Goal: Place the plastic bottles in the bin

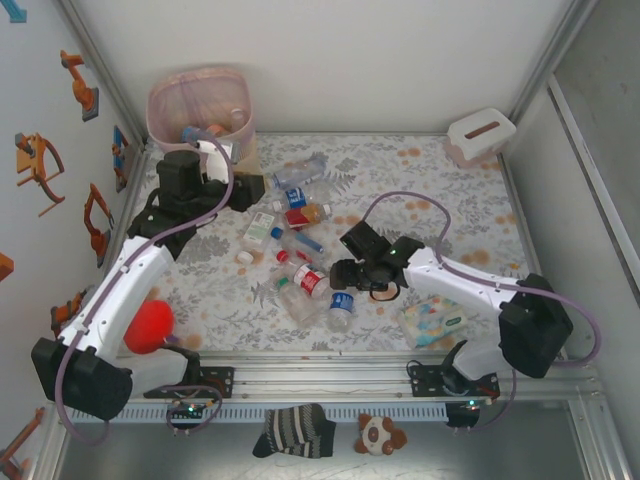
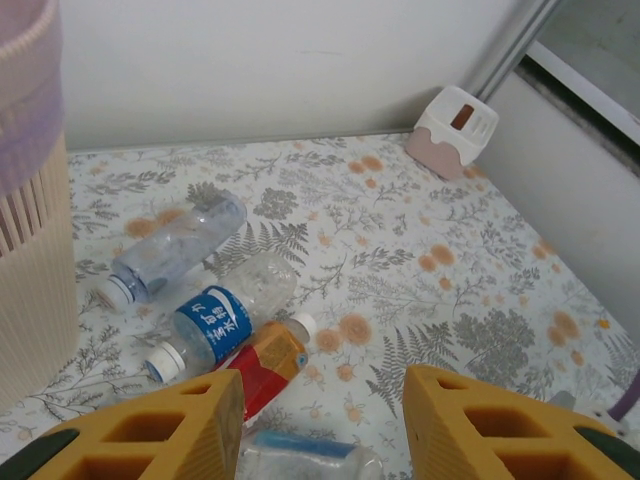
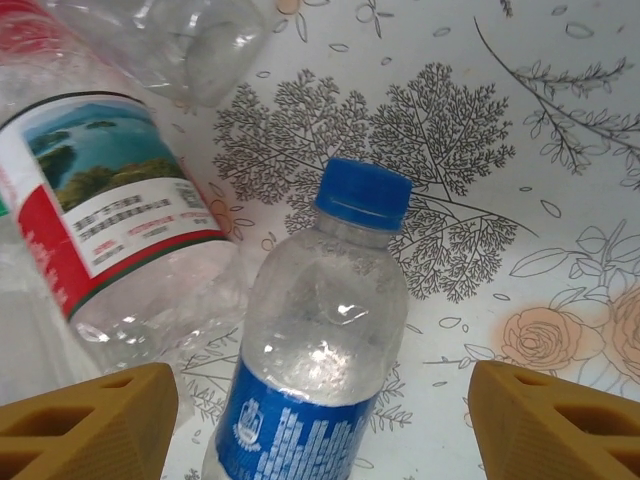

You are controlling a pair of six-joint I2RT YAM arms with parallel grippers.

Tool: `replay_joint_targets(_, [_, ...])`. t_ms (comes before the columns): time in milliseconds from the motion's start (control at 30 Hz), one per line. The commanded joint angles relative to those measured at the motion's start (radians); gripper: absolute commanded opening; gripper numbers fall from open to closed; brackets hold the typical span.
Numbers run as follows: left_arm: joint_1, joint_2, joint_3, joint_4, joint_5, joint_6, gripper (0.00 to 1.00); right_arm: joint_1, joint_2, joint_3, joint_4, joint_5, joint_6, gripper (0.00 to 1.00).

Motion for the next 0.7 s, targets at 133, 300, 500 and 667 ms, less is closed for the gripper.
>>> replay_joint_targets(133, [-0.02, -0.042, -0.013, 0.004, -0.024, -0.004, 0.45, -0.038, 0.042, -0.069, 0.12, -0.092, 0.069, 0.74])
replay_joint_targets(300, [-0.024, -0.045, -0.02, 0.012, -0.03, 0.003, 0.46, -0.048, 0.081, -0.086, 0.142, -0.108, 0.071, 0.74])
replay_joint_targets(500, [-0.029, -0.041, -0.022, 0.014, -0.031, 0.004, 0.46, -0.054, 0.126, -0.106, 0.172, -0.119, 0.069, 0.73])
replay_joint_targets(667, [-0.032, -0.033, -0.018, 0.012, -0.034, 0.004, 0.47, -0.059, 0.138, -0.113, 0.183, -0.114, 0.062, 0.71])
